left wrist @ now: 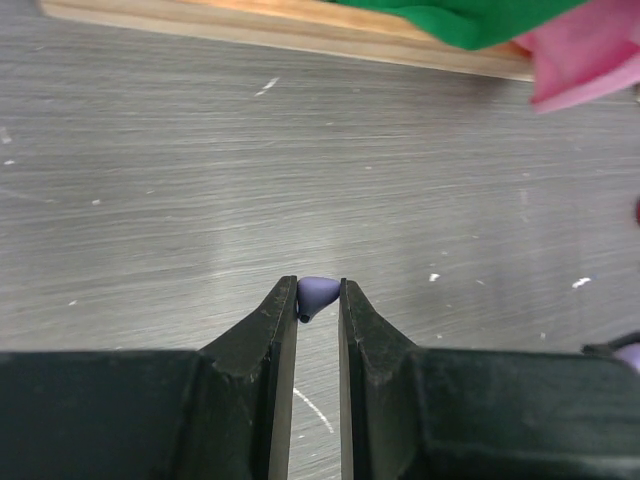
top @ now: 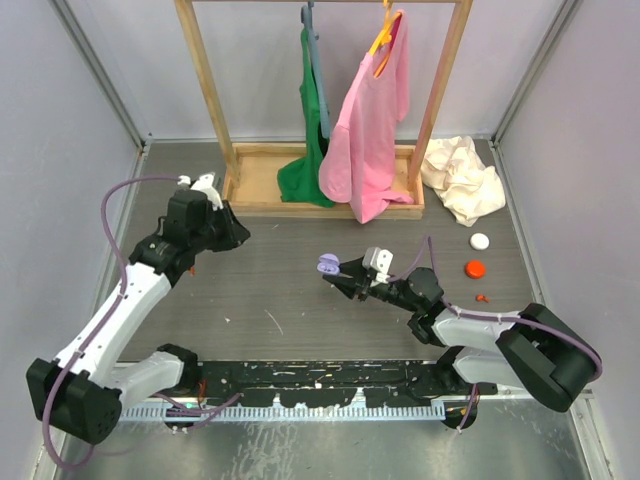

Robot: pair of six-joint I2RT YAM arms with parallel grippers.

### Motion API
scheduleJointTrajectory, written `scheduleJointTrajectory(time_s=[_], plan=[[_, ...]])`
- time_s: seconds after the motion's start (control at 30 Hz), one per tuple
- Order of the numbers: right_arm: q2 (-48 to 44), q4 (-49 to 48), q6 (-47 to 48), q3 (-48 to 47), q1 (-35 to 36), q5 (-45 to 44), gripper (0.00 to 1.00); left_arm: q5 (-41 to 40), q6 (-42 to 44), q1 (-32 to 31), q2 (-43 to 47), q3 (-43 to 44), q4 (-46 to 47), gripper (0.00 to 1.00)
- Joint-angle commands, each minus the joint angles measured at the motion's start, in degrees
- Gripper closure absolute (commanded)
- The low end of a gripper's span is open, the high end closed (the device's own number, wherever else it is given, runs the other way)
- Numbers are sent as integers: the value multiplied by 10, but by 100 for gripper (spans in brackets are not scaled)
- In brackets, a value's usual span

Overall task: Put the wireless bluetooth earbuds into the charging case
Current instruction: Place the earbud in the charging case.

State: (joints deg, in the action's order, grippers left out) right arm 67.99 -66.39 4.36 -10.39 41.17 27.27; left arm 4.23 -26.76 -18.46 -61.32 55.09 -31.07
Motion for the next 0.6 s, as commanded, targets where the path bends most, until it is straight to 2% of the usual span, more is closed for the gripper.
scheduleJointTrajectory(time_s=[0.0, 0.23, 0.57], plan=[[8, -77, -9, -4, 3, -23, 87, 1, -34, -47, 42, -26, 112, 84], [22, -115, -18, 6, 3, -42, 87, -47, -31, -150, 70, -56, 187, 84], [23, -139, -17, 17, 3, -66, 87, -74, -24, -259, 74, -78, 296, 84]])
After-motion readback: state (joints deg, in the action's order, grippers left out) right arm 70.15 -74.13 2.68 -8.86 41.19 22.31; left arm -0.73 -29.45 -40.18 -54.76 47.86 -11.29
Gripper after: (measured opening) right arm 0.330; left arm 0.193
